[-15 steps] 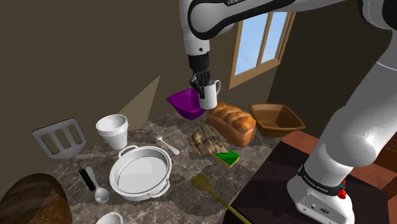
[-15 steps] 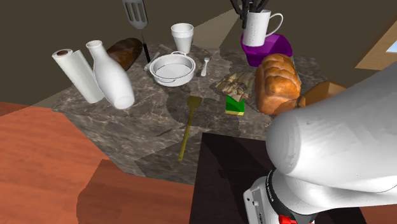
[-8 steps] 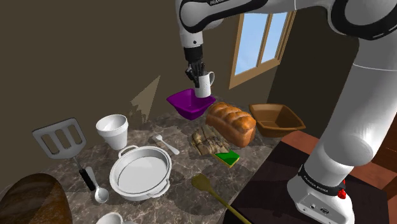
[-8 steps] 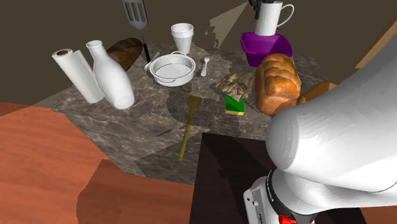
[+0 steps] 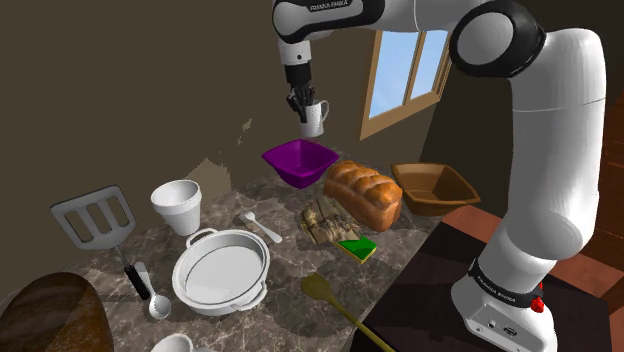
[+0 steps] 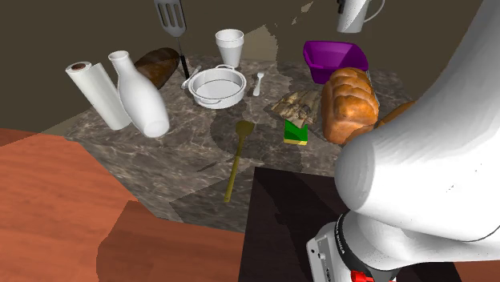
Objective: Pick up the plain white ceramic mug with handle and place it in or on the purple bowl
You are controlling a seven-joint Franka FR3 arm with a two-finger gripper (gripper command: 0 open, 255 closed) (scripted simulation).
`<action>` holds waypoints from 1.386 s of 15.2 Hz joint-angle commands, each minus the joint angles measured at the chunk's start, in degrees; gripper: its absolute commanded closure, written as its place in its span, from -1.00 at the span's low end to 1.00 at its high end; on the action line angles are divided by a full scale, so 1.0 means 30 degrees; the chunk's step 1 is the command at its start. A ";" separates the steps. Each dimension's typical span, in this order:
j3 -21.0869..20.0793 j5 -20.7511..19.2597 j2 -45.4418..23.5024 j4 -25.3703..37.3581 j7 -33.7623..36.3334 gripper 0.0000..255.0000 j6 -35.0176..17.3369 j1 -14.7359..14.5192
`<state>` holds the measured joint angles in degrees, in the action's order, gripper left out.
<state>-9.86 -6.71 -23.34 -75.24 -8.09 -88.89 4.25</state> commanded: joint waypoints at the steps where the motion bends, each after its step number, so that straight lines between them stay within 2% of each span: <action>1: 0.0192 -0.0288 -0.2065 0.3143 -0.0441 1.00 0.1062 0.0005; 2: 0.0289 -0.0404 -0.3043 0.4738 -0.0672 1.00 0.1665 -0.0005; 12: 0.0293 -0.0368 -0.2659 0.1538 -0.0474 1.00 -0.1137 0.0206; 21: 0.0318 -0.0418 -0.2806 -0.0251 -0.0324 1.00 -0.3062 0.0295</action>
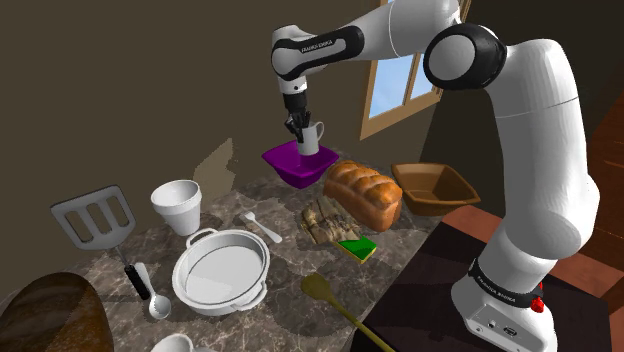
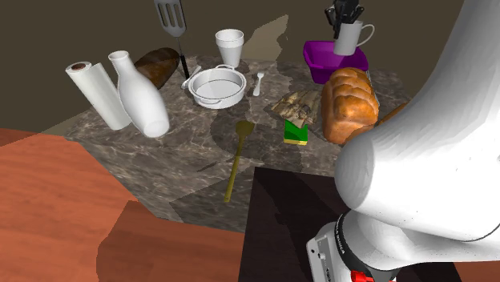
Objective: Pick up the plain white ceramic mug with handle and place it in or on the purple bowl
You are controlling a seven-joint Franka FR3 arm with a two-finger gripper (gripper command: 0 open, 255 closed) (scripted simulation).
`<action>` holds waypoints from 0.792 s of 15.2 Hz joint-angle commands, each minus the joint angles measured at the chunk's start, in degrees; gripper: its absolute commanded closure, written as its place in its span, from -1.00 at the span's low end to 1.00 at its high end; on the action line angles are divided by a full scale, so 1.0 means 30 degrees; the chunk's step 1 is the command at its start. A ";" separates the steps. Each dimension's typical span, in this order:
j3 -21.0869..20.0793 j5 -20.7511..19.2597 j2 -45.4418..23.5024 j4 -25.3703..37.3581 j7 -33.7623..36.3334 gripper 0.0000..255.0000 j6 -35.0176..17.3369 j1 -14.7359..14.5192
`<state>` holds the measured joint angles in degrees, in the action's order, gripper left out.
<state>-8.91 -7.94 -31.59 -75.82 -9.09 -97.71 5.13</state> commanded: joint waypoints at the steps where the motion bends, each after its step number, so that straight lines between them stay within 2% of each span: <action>1: 0.0004 -0.0009 -0.0056 -0.0053 0.0012 1.00 -0.0118 -0.0001; 6: 0.0005 -0.0009 -0.0056 -0.0052 0.0012 1.00 -0.0117 -0.0001; 7: 0.0005 -0.0009 -0.0057 -0.0052 0.0011 -1.00 -0.0117 -0.0001; 12: 0.0005 -0.0009 -0.0057 -0.0052 0.0011 -1.00 -0.0117 0.0000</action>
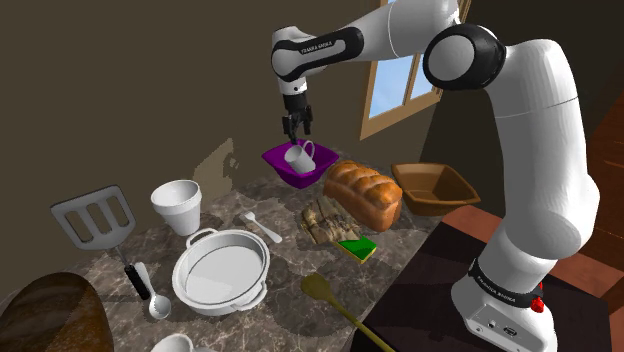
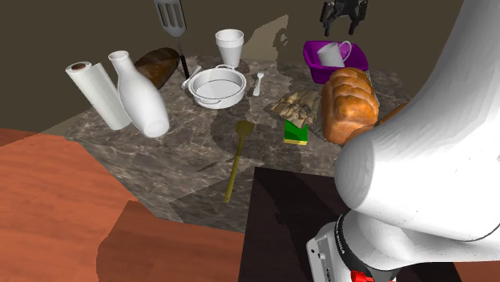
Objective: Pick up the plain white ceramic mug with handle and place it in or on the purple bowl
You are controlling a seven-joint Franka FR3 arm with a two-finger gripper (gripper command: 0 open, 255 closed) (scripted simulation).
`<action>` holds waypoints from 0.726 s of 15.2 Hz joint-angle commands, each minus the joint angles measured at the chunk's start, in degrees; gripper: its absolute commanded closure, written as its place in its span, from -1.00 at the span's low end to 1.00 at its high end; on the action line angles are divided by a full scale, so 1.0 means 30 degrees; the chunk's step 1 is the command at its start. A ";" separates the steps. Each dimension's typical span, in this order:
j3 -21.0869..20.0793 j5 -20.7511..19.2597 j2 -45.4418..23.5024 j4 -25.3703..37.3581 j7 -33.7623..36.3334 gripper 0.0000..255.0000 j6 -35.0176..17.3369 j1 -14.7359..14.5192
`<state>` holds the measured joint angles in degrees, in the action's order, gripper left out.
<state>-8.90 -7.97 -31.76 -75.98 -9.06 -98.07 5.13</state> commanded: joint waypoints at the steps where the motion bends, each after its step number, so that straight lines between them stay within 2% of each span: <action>1: -0.0009 0.0006 -0.0085 0.0772 -0.0029 -1.00 0.0685 -0.0064; 4: -0.0017 -0.0015 -0.0568 0.3317 -0.0115 -1.00 0.2742 -0.0289; 11: -0.0016 -0.0015 -0.0569 0.3317 -0.0115 -1.00 0.2742 -0.0289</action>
<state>-8.95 -8.01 -33.46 -66.06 -9.40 -89.86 4.27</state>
